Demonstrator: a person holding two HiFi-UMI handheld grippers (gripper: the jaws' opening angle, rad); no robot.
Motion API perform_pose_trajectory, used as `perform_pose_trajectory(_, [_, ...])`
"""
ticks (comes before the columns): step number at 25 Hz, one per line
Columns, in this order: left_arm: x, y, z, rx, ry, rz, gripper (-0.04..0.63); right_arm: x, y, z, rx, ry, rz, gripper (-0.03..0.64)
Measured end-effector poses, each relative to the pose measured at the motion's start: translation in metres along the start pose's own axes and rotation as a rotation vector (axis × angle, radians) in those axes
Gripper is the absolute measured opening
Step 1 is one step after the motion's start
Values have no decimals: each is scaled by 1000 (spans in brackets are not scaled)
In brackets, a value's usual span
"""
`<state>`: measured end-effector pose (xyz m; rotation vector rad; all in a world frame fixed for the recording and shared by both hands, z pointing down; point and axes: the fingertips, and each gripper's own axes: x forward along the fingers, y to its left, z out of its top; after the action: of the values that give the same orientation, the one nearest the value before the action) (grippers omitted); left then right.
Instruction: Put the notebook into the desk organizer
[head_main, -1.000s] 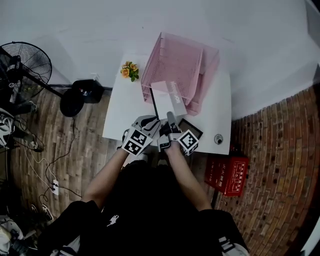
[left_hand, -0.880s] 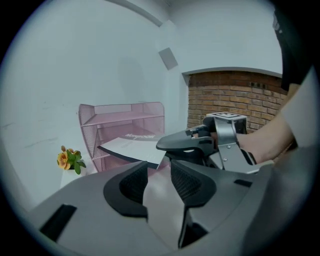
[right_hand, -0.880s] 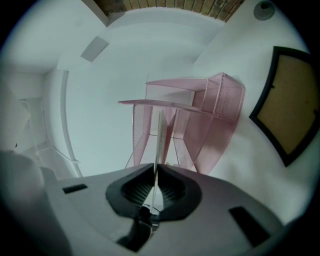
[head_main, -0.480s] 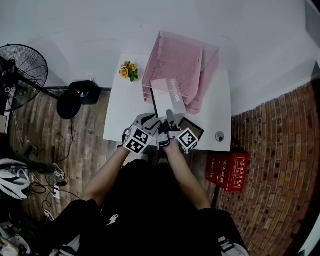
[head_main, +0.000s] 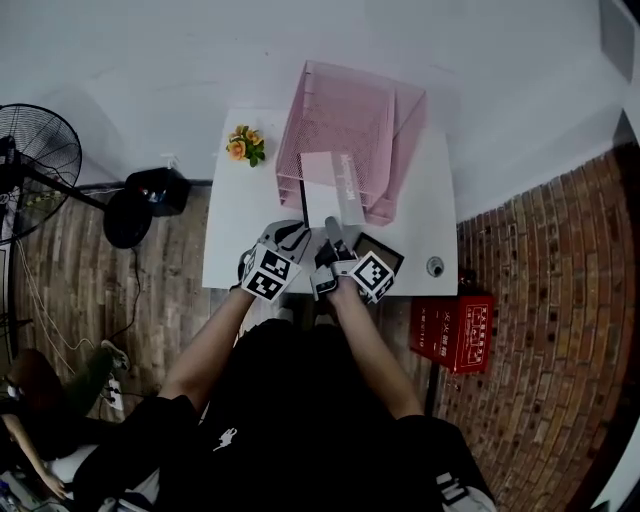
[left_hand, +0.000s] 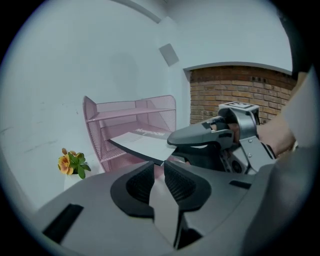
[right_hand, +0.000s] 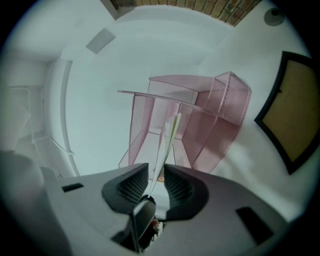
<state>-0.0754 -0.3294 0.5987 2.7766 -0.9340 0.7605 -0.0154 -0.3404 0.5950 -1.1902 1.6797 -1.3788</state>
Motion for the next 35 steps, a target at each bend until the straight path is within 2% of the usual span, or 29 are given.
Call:
perform_pose_trajectory(4, [6, 9, 3, -2, -17, 4, 64, -7, -4, 5, -67, 14, -22, 109])
perform_pose_trajectory(15, [18, 31, 2, -4, -7, 7, 60, -19, -17, 41, -340, -5, -143, 110])
perform_pose_trajectory(17, [20, 34, 2, -2, -3, 8, 58, -17, -17, 44, -381, 7, -155, 102])
perform_pose_trajectory(19, [22, 38, 2, 0, -2, 11, 58, -14, -18, 46, -411, 20, -171, 56])
perform_pose_trajectory(24, [30, 50, 3, 2, -5, 22, 55, -7, -20, 52, -427, 19, -184, 28])
perform_pose_trajectory(35, [42, 67, 14, -7, -18, 40, 50, 12, -21, 65, -432, -2, -190, 25])
